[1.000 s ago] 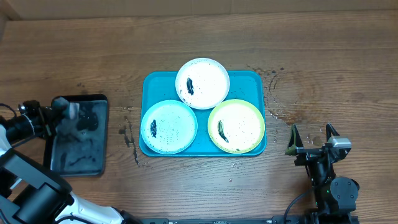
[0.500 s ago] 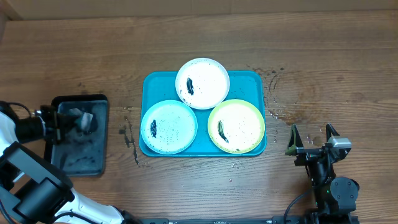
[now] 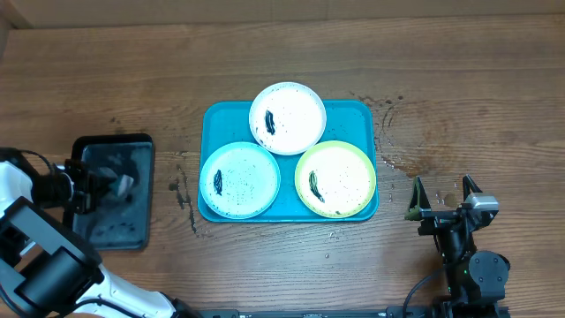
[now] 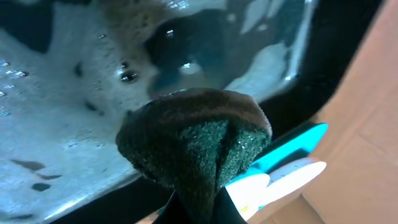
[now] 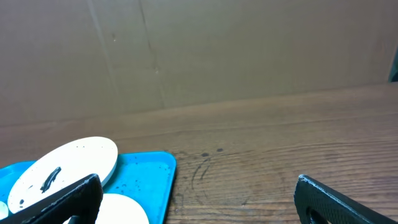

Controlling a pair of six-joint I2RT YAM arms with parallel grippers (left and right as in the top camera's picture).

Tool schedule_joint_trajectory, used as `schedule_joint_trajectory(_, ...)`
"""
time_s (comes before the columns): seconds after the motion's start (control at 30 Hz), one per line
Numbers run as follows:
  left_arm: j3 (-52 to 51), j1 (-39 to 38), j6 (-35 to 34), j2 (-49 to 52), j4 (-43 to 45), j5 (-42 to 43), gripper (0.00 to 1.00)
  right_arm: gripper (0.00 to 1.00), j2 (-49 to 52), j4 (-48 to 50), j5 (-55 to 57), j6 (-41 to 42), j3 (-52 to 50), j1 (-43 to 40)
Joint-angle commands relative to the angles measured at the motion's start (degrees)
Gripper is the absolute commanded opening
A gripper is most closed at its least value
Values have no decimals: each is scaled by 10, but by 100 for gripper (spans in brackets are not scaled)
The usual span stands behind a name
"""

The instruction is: Clean dirty plates on tray and stack at the side

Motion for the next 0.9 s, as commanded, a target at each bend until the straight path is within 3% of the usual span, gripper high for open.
schedule_joint_trajectory(0.0,48,2,17,-11,-32,-8,4,100,-5,3,5,-2,-6,-4)
schedule_joint_trajectory(0.13,122,-4,32,-30,-104,-50,4,100,-5,3,5,-2,-6,-4)
schedule_joint_trajectory(0.3,103,-25,5,-39,-71,-143,4,100,-5,3,5,-2,-6,-4)
schedule_joint_trajectory(0.5,-19,-49,-13,-18,38,-58,4,100,-5,3,5,-2,-6,-4)
schedule_joint_trajectory(0.77,143,-45,-3,-48,-112,-159,4,100,-5,3,5,-2,-6,-4)
schedule_joint_trajectory(0.87,153,-58,-21,-66,-105,-191,4,100,-5,3,5,-2,-6,-4)
